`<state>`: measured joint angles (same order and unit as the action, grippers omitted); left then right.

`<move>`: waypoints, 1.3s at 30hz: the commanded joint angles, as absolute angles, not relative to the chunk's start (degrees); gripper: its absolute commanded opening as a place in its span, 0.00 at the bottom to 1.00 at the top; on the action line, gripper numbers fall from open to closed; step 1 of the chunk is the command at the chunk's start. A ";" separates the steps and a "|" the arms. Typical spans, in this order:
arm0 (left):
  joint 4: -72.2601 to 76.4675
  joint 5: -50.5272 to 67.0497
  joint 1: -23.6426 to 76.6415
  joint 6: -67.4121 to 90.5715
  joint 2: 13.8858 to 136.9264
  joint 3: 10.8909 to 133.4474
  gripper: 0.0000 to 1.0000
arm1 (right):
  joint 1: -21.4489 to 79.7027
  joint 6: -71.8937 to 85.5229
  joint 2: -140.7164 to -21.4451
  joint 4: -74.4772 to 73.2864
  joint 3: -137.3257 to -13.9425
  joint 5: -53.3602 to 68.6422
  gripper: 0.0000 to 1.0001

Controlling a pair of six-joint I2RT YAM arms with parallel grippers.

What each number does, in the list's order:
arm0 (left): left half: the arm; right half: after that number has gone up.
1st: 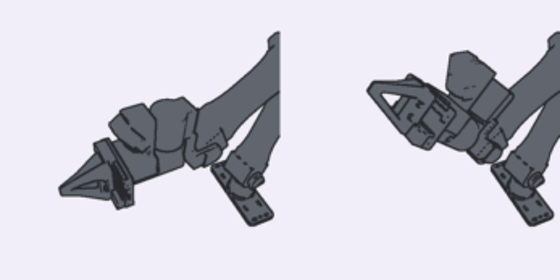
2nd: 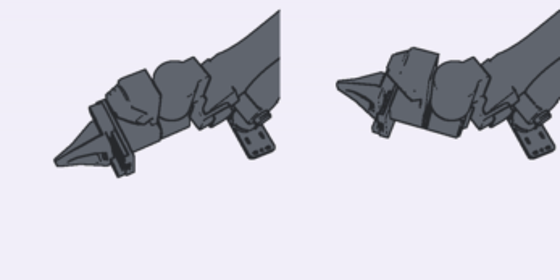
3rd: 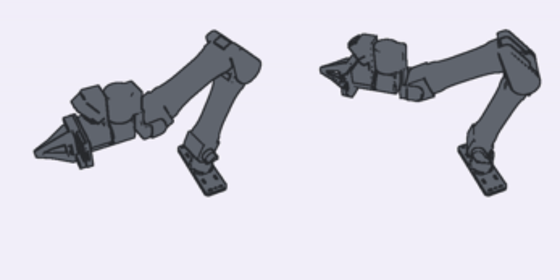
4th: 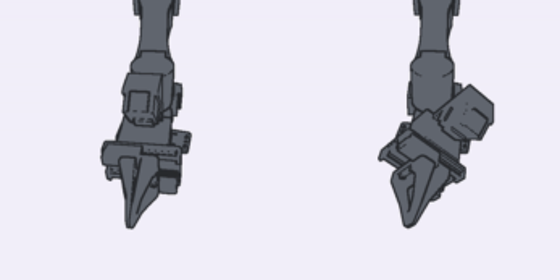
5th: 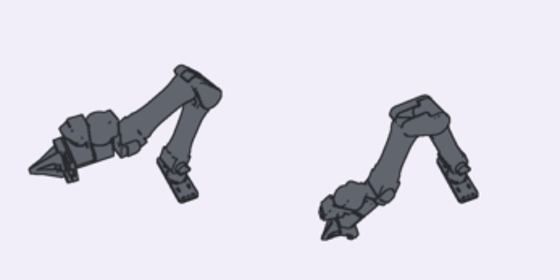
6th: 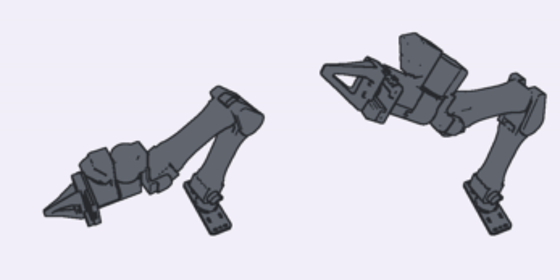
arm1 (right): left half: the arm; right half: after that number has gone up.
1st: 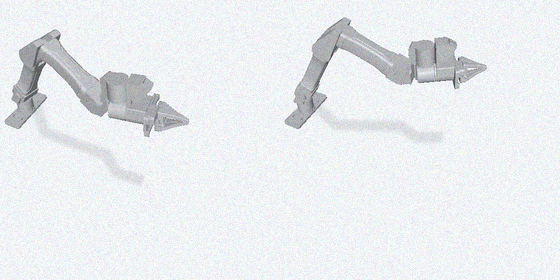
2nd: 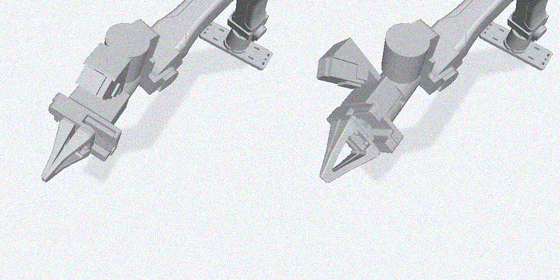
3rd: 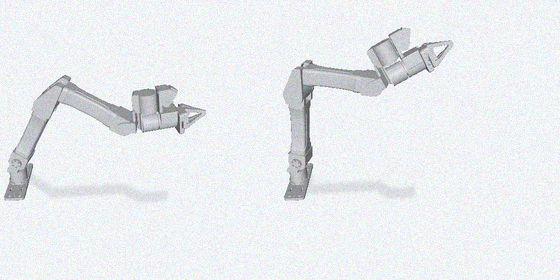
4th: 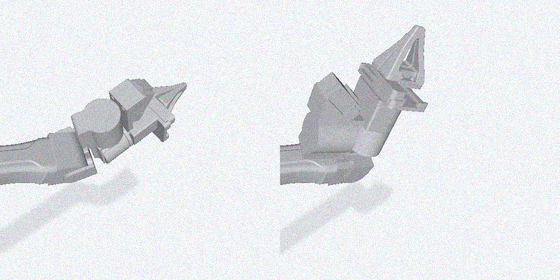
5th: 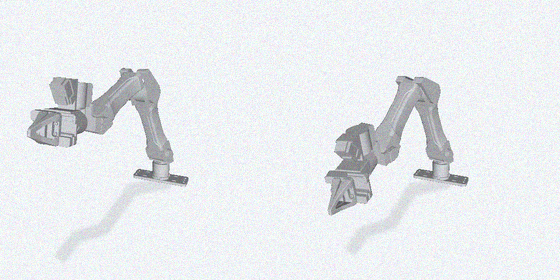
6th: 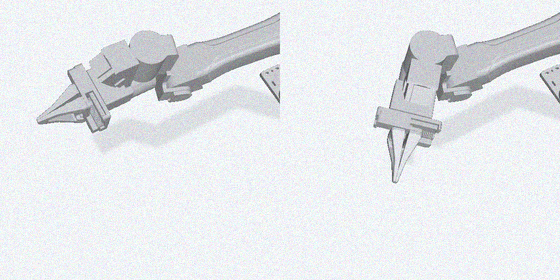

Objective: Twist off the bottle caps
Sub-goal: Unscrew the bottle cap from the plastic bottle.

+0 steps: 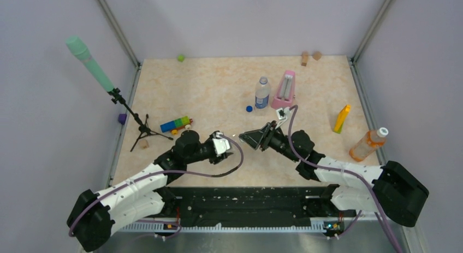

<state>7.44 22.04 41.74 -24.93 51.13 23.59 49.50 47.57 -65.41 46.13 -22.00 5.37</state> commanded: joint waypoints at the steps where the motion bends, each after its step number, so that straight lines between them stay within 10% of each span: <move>1: 10.54 22.87 42.01 -24.11 51.50 26.48 0.00 | 50.27 46.08 -63.10 46.90 -21.63 3.29 0.42; 6: 10.83 22.53 42.01 -23.23 51.71 26.78 0.00 | 50.32 46.01 -63.20 48.55 -20.56 4.14 0.34; 12: 11.33 22.85 42.01 -22.94 53.19 27.25 0.00 | 50.28 45.54 -63.31 51.15 -19.58 4.74 0.49; 23: 11.32 24.77 42.01 -23.49 52.99 26.62 0.00 | 50.27 42.25 -63.08 55.50 -17.78 4.06 0.00; 26: 12.43 27.89 42.01 -23.46 52.95 26.01 0.00 | 50.27 37.52 -63.58 61.17 -16.85 6.25 0.00; 39: 11.63 36.58 42.01 -25.44 50.77 23.68 0.00 | 50.27 -11.79 -66.10 60.00 -19.74 47.55 0.00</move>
